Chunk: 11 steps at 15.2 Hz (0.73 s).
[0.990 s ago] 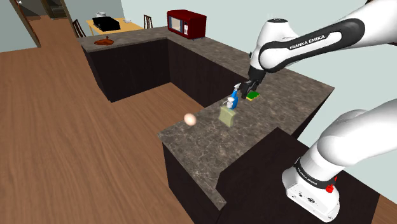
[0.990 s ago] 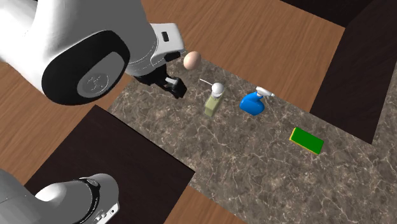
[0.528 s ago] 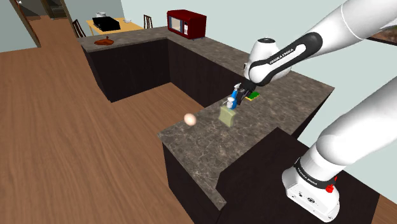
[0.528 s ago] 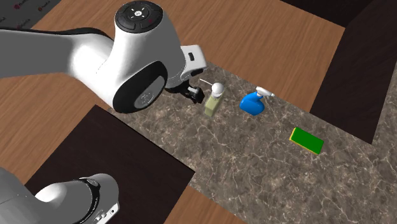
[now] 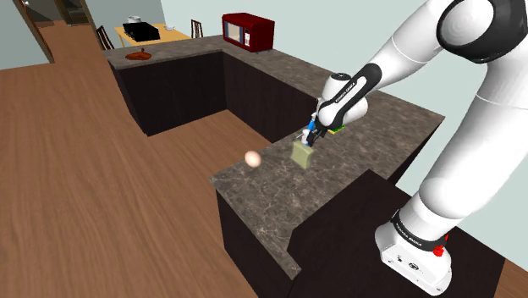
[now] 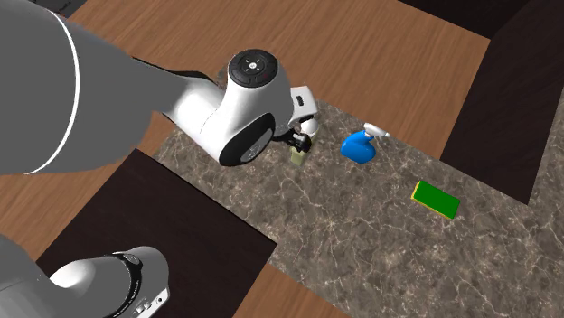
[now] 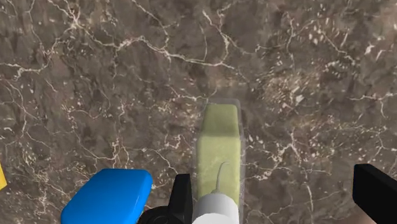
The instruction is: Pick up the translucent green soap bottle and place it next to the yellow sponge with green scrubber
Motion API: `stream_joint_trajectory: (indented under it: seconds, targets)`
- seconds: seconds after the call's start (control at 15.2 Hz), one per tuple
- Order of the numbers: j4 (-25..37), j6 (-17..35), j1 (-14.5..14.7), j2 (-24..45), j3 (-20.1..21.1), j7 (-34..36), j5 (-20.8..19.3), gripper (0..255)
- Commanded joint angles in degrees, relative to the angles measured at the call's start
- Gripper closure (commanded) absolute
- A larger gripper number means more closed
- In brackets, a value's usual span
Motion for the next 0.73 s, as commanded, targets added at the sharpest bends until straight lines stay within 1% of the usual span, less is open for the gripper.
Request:
stream_joint_trajectory:
  seconds: [0.0, 0.26, 0.66]
  targets:
    - [2.8, 2.8, -0.4, 5.1, 0.1, -0.5, 0.5, 0]
    - [8.8, 7.3, -2.3, 14.8, 0.8, -2.0, 1.5, 0]
    - [11.5, 10.1, -3.0, 20.2, 1.4, -2.1, 1.7, 0]
